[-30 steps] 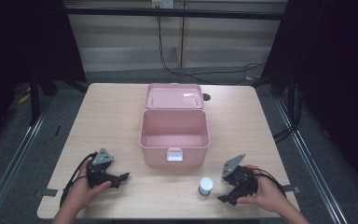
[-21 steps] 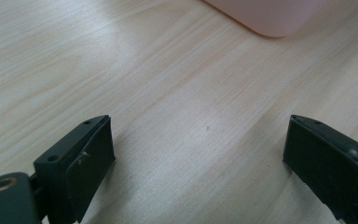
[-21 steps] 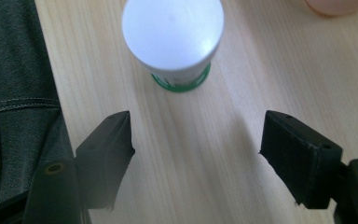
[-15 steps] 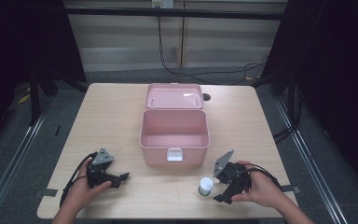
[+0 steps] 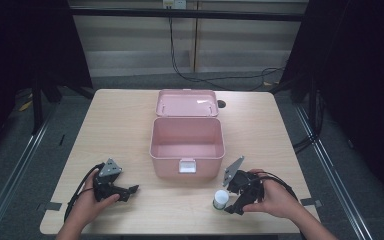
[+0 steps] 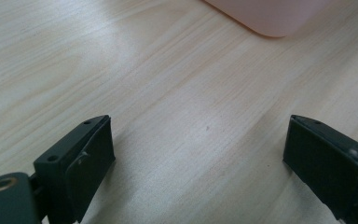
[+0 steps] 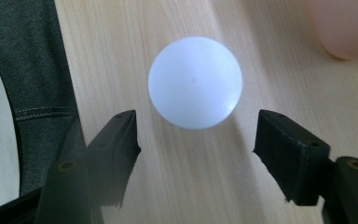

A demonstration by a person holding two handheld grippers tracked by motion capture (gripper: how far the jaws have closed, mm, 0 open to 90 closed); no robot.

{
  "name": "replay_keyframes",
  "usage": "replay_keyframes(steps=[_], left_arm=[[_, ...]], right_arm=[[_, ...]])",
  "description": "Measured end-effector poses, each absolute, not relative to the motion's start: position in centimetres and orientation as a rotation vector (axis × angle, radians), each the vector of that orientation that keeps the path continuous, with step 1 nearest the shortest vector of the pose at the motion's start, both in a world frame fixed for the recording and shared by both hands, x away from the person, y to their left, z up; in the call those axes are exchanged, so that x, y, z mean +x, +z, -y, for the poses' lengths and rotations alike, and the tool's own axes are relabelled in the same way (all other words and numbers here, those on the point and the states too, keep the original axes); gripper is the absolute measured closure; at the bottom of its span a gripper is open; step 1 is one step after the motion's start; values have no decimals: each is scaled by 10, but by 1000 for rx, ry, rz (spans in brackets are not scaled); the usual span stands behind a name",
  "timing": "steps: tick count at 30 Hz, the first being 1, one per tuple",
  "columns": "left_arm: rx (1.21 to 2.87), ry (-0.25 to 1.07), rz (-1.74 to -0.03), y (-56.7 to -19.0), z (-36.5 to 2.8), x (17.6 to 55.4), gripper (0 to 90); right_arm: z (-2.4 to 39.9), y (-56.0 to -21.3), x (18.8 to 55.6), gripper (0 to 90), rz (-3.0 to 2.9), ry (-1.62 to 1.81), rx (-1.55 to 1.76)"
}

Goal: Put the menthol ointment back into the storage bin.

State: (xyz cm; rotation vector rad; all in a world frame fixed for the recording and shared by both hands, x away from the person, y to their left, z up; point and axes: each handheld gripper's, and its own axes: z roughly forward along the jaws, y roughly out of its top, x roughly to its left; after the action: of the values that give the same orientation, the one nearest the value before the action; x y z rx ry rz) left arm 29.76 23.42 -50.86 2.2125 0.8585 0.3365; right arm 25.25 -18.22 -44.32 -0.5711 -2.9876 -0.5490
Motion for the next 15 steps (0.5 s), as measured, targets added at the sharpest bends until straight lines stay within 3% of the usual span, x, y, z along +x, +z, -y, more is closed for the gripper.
replay_keyframes(steps=[15], left_arm=[[2212,336,-859,-509,-234,298,81]], right_arm=[[168,-438,262,430,2968,-528,-546]])
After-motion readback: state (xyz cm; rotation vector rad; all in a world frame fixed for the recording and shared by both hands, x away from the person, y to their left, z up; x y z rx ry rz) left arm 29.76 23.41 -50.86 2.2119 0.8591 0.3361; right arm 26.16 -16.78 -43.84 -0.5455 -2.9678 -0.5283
